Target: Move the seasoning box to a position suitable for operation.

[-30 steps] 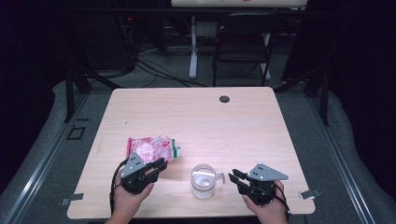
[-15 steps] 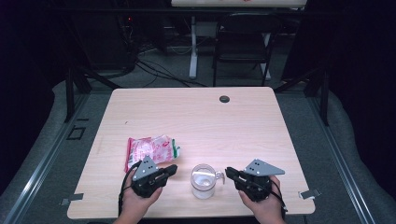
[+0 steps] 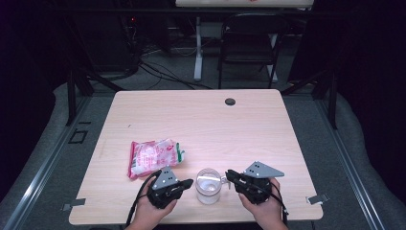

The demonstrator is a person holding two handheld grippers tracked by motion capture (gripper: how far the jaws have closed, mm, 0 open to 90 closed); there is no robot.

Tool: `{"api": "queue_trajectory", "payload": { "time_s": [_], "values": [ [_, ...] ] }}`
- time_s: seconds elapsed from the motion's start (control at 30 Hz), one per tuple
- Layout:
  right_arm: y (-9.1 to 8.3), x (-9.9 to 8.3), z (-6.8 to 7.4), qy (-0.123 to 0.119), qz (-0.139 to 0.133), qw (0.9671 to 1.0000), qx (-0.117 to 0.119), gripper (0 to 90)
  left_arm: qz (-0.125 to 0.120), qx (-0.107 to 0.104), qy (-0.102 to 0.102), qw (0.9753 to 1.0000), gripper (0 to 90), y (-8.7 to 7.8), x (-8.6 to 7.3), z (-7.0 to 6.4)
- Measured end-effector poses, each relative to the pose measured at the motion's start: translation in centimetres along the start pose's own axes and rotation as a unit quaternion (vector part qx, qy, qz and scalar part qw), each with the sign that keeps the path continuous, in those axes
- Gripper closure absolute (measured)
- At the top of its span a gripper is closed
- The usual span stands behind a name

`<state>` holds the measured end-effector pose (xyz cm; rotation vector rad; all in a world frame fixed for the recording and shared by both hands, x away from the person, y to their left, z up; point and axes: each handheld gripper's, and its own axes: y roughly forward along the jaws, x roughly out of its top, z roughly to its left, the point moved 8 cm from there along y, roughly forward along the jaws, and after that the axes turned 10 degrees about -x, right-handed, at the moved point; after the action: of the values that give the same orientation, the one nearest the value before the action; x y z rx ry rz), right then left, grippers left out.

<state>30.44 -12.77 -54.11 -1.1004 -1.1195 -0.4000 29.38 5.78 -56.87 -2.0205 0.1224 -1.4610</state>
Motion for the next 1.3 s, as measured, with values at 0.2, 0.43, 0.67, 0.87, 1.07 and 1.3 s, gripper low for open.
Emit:
{"api": "queue_trajectory", "payload": {
  "time_s": [0.2, 0.43, 0.67, 0.87, 1.07, 1.3],
  "values": [
    [0.4, -0.2, 0.4, -0.005, 0.001, 0.9999, 0.010, 81.1, 0.008, -0.009, 0.000, 0.9999, 90.0, 0.2, -0.3, -0.3],
    [0.4, -0.3, 0.4, 0.000, 0.000, 0.9999, 0.013, 81.2, 0.014, -0.012, 0.004, 0.9998, 90.0, 0.4, -0.5, -0.5],
    [0.4, -0.3, 0.3, 0.003, -0.001, 0.9999, 0.016, 81.5, 0.008, -0.019, 0.005, 0.9998, 90.0, 0.3, -0.2, -0.8],
    [0.3, -0.3, 0.3, 0.004, -0.002, 0.9998, 0.018, 81.1, 0.001, -0.024, 0.004, 0.9997, 90.0, 0.2, 0.1, -1.0],
    [0.0, -0.4, 0.6, -0.007, -0.002, 0.9996, 0.026, 72.7, -0.011, -0.025, -0.002, 0.9996, 89.7, -0.1, 0.5, -0.9],
    [-0.8, -0.8, 1.7, -0.049, -0.013, 0.9978, 0.043, 59.1, -0.012, -0.036, 0.003, 0.9993, 88.8, 0.2, 0.7, -1.4]
  ]
}}
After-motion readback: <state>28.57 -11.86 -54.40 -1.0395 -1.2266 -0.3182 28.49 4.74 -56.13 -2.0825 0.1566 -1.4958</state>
